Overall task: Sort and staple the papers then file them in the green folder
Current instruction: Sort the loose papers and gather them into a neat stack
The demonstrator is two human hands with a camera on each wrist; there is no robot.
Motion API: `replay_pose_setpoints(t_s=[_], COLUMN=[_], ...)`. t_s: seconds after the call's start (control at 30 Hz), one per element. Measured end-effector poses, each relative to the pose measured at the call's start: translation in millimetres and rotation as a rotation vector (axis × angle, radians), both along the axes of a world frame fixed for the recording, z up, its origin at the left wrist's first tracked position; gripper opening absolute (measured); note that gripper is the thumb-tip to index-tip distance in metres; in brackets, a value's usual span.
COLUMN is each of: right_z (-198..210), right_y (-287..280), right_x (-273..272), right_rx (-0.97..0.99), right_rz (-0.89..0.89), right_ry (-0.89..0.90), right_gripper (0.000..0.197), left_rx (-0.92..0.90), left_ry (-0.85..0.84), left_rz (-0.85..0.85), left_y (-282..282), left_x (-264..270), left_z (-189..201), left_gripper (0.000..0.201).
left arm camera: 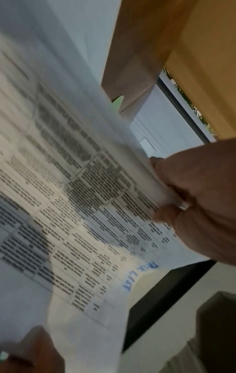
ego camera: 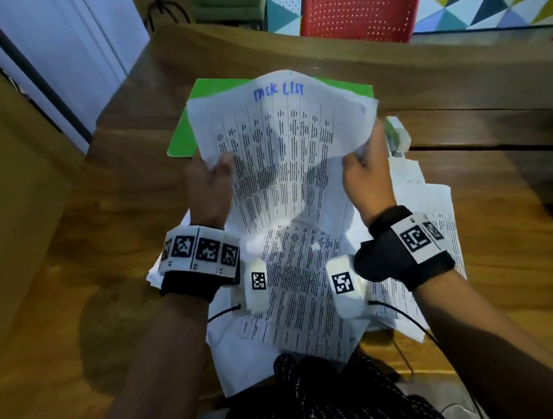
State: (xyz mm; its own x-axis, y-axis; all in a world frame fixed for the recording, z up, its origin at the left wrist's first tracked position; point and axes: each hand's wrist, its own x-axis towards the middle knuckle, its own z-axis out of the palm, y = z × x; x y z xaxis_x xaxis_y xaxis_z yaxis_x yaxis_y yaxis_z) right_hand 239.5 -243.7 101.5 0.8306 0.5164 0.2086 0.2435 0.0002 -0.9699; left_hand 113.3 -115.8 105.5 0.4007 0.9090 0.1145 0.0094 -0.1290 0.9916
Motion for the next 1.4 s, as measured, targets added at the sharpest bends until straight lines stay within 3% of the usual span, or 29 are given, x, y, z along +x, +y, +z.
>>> replay_pose_setpoints(t_s=[0.17, 0.2, 0.3, 0.37, 0.43, 0.57, 0.7, 0.77, 0.83, 0.97, 1.07, 1.17, 1.27, 1.33, 1.4], right_z=[24.8, 28.7, 20.5, 3.7, -13.8, -29.0, -19.1, -18.9, -25.2, -49.8, -63.0, -70.1, -79.0, -88.7, -100.0], right_y=[-5.0, -6.8, -11.1, -11.0, -7.8, 5.5, 31.0, 51.4, 76.3, 121.1, 146.9, 163.1, 174.9, 177.7, 177.6], right_x=[3.0, 3.7, 3.0, 0.7, -2.6, -12.4, -19.6, -28.4, -45.7, -97.4, -133.2, -157.8, -171.3, -178.9, -186.3], right_rx=[0.196, 0.256, 0.266, 0.187, 0.06, -0.107, -0.049, -0.124, -0.271, -0.545, -0.685, -0.845, -0.948, -1.005, -1.051], right_rz=[-0.014, -0.018, -0.031, -0.05, -0.064, -0.094, -0.128, -0.104, -0.013, 0.215, 0.283, 0.295, 0.282, 0.289, 0.292], right_ry=[0.092, 0.118, 0.178, 0.219, 0.242, 0.199, 0.217, 0.211, 0.207, 0.225, 0.243, 0.196, 0.148, 0.134, 0.075], right_gripper=[0.05, 0.052, 0.055, 0.055, 0.051, 0.047, 0.034, 0.021, 0.022, 0.029, 0.033, 0.034, 0.014, 0.048, 0.06], left_rx=[0.043, 0.036, -0.009, -0.053, -0.104, -0.126, -0.157, -0.121, -0.064, -0.085, -0.13, -0.189, -0.272, -0.299, -0.294], left_ry=[-0.212, -0.224, -0.127, -0.051, 0.04, 0.097, 0.09, 0.126, 0.205, 0.38, 0.492, 0.675, 0.732, 0.741, 0.807], left_rz=[-0.082, -0.114, -0.206, -0.311, -0.374, -0.336, -0.201, -0.123, -0.065, 0.069, 0.101, 0.135, 0.068, 0.065, 0.101], left_y=[10.3, 14.5, 20.0, 18.5, 16.2, 12.4, 37.9, 61.7, 88.8, 147.4, 186.0, 208.2, 221.7, 221.8, 221.3], left_x=[-6.8, -7.7, -8.3, -9.3, -9.8, -14.6, -23.7, -34.8, -49.9, -91.6, -122.6, -148.1, -161.8, -165.5, -168.1], left_z=[9.1, 8.6, -4.6, -23.8, -40.7, -51.2, -33.4, -21.0, -15.7, -34.6, -61.4, -87.1, -107.2, -114.2, -124.4], left_gripper=[0.038, 0.045, 0.098, 0.108, 0.098, 0.061, 0.056, 0.047, 0.04, 0.05, 0.059, 0.056, 0.051, 0.048, 0.054])
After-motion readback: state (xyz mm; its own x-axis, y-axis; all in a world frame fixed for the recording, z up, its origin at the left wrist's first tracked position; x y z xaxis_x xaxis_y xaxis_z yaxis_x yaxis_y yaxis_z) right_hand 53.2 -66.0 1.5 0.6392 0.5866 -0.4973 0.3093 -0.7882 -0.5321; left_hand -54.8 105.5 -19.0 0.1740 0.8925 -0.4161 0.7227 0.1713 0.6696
